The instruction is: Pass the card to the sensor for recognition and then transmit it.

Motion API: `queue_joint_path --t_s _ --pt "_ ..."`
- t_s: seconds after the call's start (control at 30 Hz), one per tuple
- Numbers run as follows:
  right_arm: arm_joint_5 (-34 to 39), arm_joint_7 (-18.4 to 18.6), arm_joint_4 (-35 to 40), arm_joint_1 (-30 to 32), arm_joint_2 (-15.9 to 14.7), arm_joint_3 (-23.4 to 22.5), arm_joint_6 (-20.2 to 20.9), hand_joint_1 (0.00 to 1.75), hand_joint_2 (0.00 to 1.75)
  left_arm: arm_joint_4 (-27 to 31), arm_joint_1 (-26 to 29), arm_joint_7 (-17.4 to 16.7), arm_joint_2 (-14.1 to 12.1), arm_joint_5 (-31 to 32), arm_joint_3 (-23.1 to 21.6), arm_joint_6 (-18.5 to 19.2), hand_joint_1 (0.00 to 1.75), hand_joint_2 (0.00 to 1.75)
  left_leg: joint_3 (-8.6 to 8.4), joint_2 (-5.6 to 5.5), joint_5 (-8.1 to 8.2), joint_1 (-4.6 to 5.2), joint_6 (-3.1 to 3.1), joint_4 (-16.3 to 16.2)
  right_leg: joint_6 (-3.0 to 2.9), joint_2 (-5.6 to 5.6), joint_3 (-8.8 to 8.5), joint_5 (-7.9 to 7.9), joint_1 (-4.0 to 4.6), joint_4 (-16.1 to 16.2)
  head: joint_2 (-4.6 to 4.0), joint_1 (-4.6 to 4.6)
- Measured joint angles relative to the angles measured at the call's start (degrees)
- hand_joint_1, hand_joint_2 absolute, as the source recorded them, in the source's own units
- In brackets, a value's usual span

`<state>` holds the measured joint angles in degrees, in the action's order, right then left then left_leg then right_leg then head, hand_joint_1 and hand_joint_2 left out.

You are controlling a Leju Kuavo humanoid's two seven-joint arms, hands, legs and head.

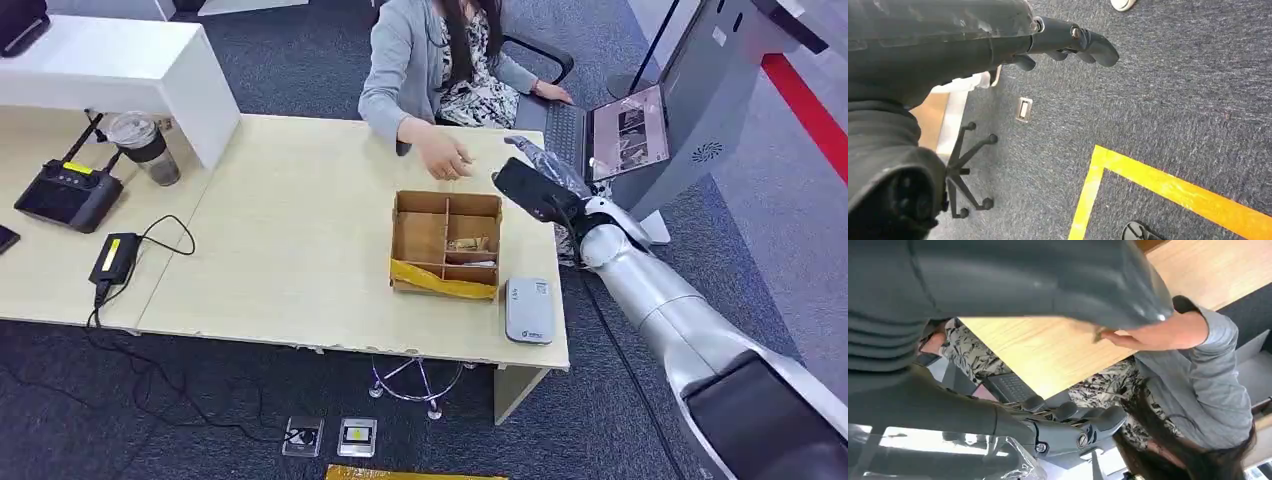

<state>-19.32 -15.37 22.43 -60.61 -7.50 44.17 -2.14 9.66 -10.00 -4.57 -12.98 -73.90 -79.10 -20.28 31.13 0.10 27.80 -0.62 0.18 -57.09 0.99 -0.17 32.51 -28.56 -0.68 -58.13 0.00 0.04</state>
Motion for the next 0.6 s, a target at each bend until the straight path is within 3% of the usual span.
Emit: queue_joint_path --t_s 0.1,0.13,0.27,0.37,0.6 --pt "1.44 0.07 0.61 0.21 -0.07 -0.13 -0.35 0.00 0.00 0.00 0.00 0.02 0.02 -0.59 0.00 -0.28 0.00 0.00 -0.02 0.00 0.00 0.00 0.00 0.00 0.00 0.01 -0.01 0.00 0.00 0.00 0.00 -0.02" --pt "1.90 1.13 1.33 0.59 -0.22 -0.22 -0.15 0.00 1.75 0.00 0.01 -0.06 0.07 -0.74 0.00 -0.37 0.00 0.00 -0.04 0.00 0.00 0.00 0.00 0.00 0.00 0.01 -0.03 0.00 0.00 0.01 0.00 0.00" --pt "4.33 7.42 8.07 4.15 -1.66 -0.77 1.14 0.00 1.75 0.00 0.08 -0.85 0.31 -1.20 -0.02 -0.72 0.00 0.00 -0.05 0.00 0.00 0.00 0.00 -0.01 0.00 0.01 -0.03 0.00 0.00 0.01 0.00 0.00" --pt "4.13 13.30 15.42 7.96 -3.54 -1.53 -0.88 0.00 1.75 0.00 0.09 -1.25 0.46 -1.95 -0.04 -1.33 0.00 0.00 -0.06 0.00 0.01 0.00 0.00 0.00 0.00 0.00 -0.04 0.00 0.00 0.02 0.00 -0.02" --pt "-7.07 23.78 33.60 17.13 -8.39 -1.66 -5.79 0.00 1.75 0.00 0.23 -1.81 0.94 -2.88 -0.02 -3.04 0.00 0.00 -0.06 0.00 0.01 0.00 0.00 0.00 0.00 0.01 -0.04 0.00 0.01 0.02 0.00 -0.02"
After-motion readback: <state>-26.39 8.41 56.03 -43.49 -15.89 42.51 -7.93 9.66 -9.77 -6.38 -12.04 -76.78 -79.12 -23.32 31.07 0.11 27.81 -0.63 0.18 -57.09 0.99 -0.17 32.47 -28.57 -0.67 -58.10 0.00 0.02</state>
